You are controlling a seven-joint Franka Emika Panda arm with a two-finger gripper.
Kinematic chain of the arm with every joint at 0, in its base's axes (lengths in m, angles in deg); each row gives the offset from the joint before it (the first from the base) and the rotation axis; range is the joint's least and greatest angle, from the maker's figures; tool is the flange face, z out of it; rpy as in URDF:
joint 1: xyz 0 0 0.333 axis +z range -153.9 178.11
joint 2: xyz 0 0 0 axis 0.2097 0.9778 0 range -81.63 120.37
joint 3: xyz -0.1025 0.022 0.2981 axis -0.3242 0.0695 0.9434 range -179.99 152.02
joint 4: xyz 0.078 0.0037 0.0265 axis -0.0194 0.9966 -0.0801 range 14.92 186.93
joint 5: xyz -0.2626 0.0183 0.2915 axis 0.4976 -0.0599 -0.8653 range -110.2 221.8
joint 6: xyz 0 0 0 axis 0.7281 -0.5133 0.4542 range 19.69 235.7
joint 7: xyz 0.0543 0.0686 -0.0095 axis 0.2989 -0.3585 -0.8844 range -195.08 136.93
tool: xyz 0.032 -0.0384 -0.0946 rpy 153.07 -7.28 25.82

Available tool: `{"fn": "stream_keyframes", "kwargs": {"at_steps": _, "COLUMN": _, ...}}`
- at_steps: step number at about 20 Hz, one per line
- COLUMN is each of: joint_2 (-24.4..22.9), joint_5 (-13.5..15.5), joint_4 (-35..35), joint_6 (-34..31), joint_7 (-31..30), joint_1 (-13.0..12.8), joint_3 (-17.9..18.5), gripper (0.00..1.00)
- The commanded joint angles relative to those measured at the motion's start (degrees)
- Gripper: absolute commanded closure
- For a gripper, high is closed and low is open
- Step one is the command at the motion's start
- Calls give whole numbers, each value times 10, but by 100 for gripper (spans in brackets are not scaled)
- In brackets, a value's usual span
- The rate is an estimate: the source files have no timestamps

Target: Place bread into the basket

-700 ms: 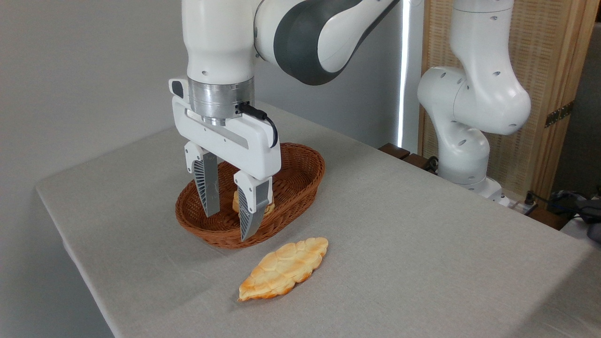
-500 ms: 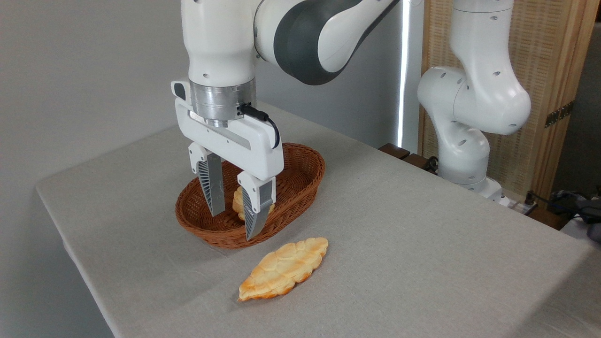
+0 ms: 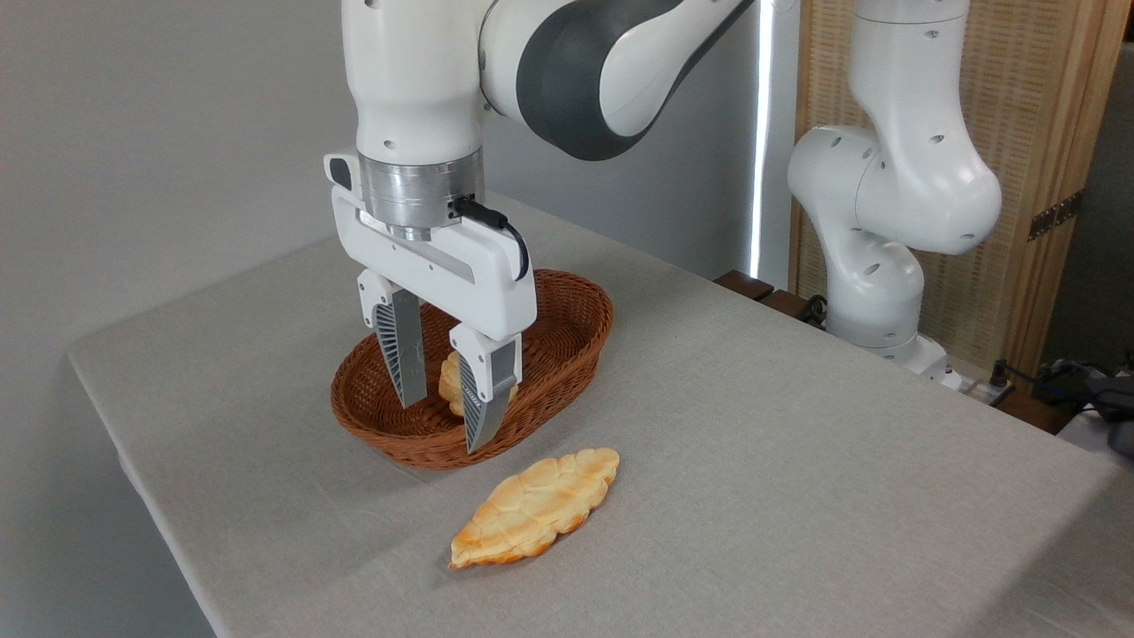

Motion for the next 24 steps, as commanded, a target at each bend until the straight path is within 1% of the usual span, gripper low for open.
{"fn": "stream_keyframes", "kwargs": {"at_steps": 1, "joint_2": -2, "joint_5": 1, "joint_4": 7, "joint_6": -7, "joint_7": 12, "joint_1": 2, "joint_3": 11, "gripper": 0}}
{"fn": "stream_keyframes", "kwargs": {"at_steps": 2, "joint_2": -1, "joint_5": -1, "joint_4": 12, "joint_6": -6, "joint_7": 13, "joint_1": 1, "joint_3": 19, "gripper": 0}}
{"fn": "stream_keyframes", "kwargs": {"at_steps": 3, "joint_2": -2, "joint_5": -2, "joint_4": 20, "joint_6": -5, "joint_7": 14, "joint_1": 1, "joint_3": 20, "gripper": 0}}
{"fn": "stream_keyframes", "kwargs": {"at_steps": 6, "joint_2": -2, "joint_5": -21, "joint_4": 46, "joint_6": 44, "joint_7": 13, "joint_1": 1, "joint_3": 21, "gripper": 0}}
{"fn": "stream_keyframes", "kwargs": {"at_steps": 9, "joint_2": 0, "joint_5": -21, "joint_4": 65, "joint_6": 84, "joint_7": 14, "joint_1": 1, "joint_3": 33, "gripper": 0}}
{"fn": "stream_keyframes", "kwargs": {"at_steps": 14, "joint_2": 9, "joint_5": -23, "joint_4": 76, "joint_6": 111, "joint_7": 14, "joint_1": 2, "joint_3": 45, "gripper": 0}}
{"fn": "stream_keyframes", "kwargs": {"at_steps": 16, "joint_2": 12, "joint_5": -56, "joint_4": 94, "joint_6": 129, "joint_7": 15, "joint_1": 2, "joint_3": 45, "gripper": 0}}
{"fn": "stream_keyframes", "kwargs": {"at_steps": 17, "joint_2": 12, "joint_5": -66, "joint_4": 101, "joint_6": 140, "joint_7": 14, "joint_1": 2, "joint_3": 46, "gripper": 0}}
{"fn": "stream_keyframes", "kwargs": {"at_steps": 24, "joint_2": 23, "joint_5": -67, "joint_4": 103, "joint_6": 148, "joint_7": 14, "joint_1": 1, "joint_3": 45, "gripper": 0}}
